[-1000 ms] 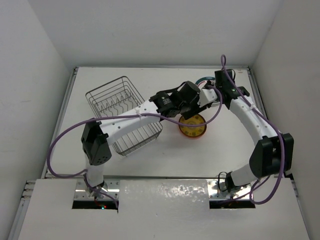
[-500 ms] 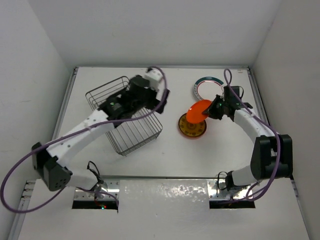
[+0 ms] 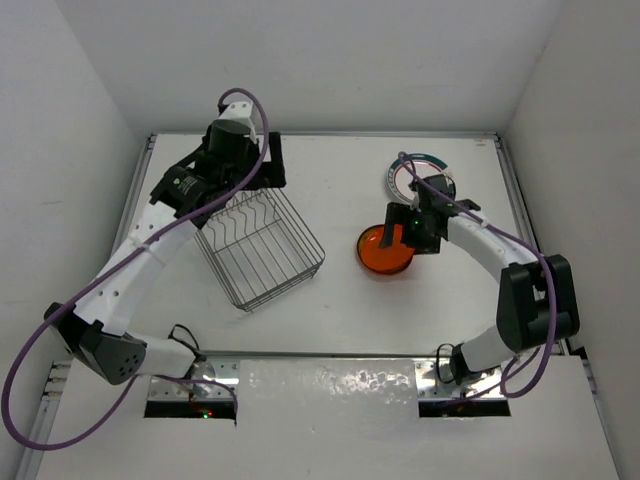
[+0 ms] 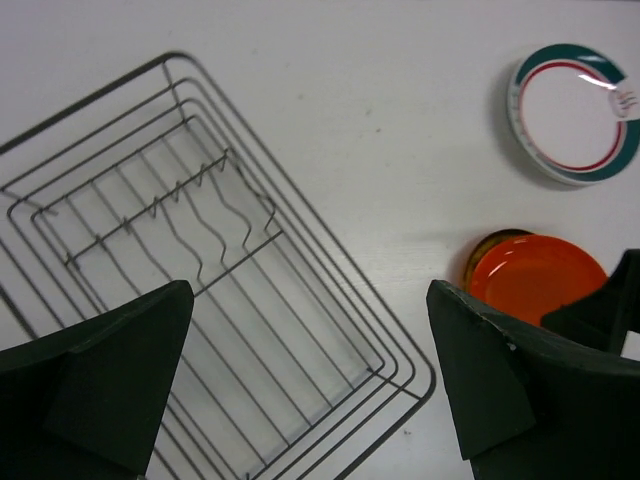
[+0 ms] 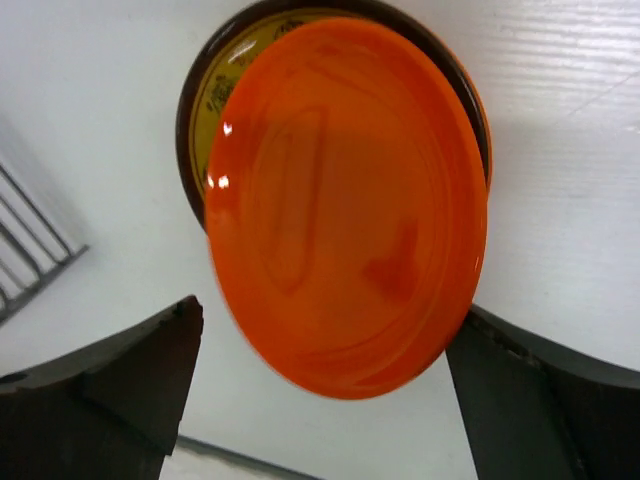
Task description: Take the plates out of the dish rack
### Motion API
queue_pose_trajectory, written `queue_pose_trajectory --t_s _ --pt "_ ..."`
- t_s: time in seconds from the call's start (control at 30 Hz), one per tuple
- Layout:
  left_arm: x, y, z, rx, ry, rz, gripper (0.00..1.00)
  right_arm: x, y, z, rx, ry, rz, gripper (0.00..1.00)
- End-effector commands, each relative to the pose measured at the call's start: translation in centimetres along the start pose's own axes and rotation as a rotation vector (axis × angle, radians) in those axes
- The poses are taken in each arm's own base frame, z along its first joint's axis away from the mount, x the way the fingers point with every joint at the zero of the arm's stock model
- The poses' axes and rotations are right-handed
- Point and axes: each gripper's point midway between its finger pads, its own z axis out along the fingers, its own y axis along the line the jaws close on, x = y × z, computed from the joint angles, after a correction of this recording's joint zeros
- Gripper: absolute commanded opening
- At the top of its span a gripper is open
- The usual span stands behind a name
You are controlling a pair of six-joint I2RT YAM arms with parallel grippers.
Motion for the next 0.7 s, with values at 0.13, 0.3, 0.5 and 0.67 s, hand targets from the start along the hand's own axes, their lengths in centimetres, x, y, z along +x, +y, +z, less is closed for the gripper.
queue_pose_trajectory --t_s 0.13,0.3,0.5,0.67 --pt "3.0 3.3 0.0 -0.128 0.107 -0.089 1.00 -0.3 -5.9 -6.2 0.471 0.033 -0.101 0.99" --pt "4.0 6.0 0.4 -0.200 0.112 -0.141 1.00 -2.2 -5.4 -9.9 0.484 -0.030 -0.156 0.99" --pt "3.5 11.5 -1.2 -0.346 0.040 -0.244 1.00 -6.0 -2.9 -17.3 0.412 -0.284 -0.224 0.99" --pt "3.2 15.1 -4.7 -0.506 -0.071 -0.247 1.00 -6.7 -3.9 -25.1 0.514 -0.460 -0.253 0.99"
